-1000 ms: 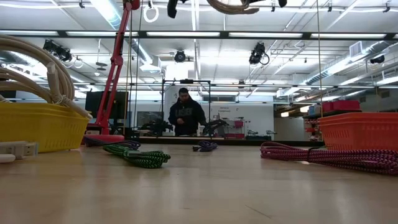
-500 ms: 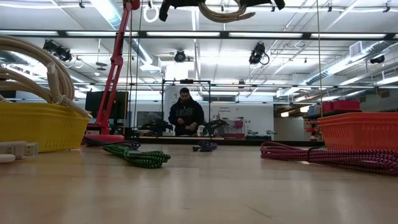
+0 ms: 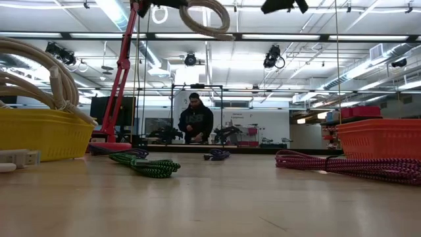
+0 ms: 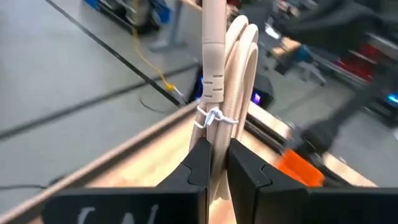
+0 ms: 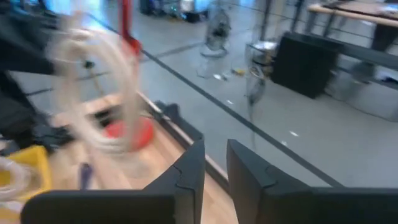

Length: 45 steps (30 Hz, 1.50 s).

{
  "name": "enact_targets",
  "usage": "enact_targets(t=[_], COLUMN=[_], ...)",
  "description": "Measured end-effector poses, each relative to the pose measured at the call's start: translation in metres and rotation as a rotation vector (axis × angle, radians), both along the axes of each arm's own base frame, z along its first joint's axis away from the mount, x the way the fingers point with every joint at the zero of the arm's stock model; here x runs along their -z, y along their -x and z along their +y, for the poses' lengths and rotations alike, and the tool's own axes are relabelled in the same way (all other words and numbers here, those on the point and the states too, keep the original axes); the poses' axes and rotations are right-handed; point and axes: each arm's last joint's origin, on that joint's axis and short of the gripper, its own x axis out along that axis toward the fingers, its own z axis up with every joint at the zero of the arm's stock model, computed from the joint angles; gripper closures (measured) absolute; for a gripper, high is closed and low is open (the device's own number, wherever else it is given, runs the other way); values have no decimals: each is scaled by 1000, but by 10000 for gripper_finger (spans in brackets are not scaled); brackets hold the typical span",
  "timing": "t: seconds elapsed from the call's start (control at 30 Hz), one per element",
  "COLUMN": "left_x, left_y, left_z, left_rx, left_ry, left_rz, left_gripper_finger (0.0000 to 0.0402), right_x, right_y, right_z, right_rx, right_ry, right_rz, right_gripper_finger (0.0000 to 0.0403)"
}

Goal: Pick & Place USB Port
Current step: Put the light brown HDMI cable into the yellow bin

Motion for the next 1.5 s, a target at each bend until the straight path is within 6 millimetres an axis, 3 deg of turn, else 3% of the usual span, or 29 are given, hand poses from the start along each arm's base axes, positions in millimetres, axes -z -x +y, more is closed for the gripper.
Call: enact_targets(t=[0.27, 0.5, 0.67, 1.13, 1.3, 1.5], left_x=[10, 32, 45, 60, 67, 76], left_y=[41, 74, 87, 76, 65, 52], left_z=[-27, -55, -64, -80, -80, -83], left_rx=[48, 68, 26, 220, 269, 467], left_ry=[176, 296, 311, 277, 221, 122], left_rz=[198, 519, 745, 1015, 1090, 1202], left_gripper_finger=[370, 370, 370, 370, 370, 370], right_x=[12, 14, 12, 13, 24, 44], right_y=[10, 14, 15, 15, 12, 6], right_z=[-11, -17, -20, -22, -23, -25], right_rx=[55, 76, 78, 85, 89, 54], right_ry=[-48, -63, -60, -61, -81, -121], right_rz=[127, 145, 125, 126, 150, 163], right_gripper_finger=[332, 332, 332, 332, 332, 332])
